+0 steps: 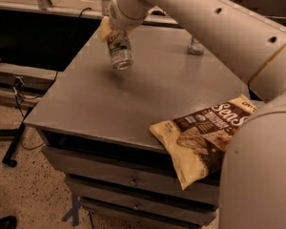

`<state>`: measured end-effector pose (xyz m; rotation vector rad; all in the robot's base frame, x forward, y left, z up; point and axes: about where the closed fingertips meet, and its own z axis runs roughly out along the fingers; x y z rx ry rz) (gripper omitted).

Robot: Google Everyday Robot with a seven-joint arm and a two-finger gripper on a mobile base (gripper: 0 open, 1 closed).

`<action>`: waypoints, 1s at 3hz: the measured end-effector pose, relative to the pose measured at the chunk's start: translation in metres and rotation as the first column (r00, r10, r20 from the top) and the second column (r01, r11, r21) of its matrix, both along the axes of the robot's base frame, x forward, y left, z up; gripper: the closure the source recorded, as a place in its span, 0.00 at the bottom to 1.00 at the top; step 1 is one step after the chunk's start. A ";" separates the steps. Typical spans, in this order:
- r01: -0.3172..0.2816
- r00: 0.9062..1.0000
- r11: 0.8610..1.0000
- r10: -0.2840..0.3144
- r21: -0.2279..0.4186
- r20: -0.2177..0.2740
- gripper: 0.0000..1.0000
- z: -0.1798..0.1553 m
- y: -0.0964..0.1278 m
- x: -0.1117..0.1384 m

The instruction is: Place 7up can upright

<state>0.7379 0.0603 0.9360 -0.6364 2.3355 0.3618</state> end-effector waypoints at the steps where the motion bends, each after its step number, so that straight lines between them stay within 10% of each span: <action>1: -0.042 0.996 0.998 0.038 0.051 0.079 1.00 0.018 -0.009 0.001; 3: -0.060 0.978 0.997 0.049 0.049 0.205 1.00 0.017 -0.015 -0.017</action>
Offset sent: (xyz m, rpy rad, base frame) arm -0.0115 -0.0027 0.0275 0.1263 -0.1568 0.0502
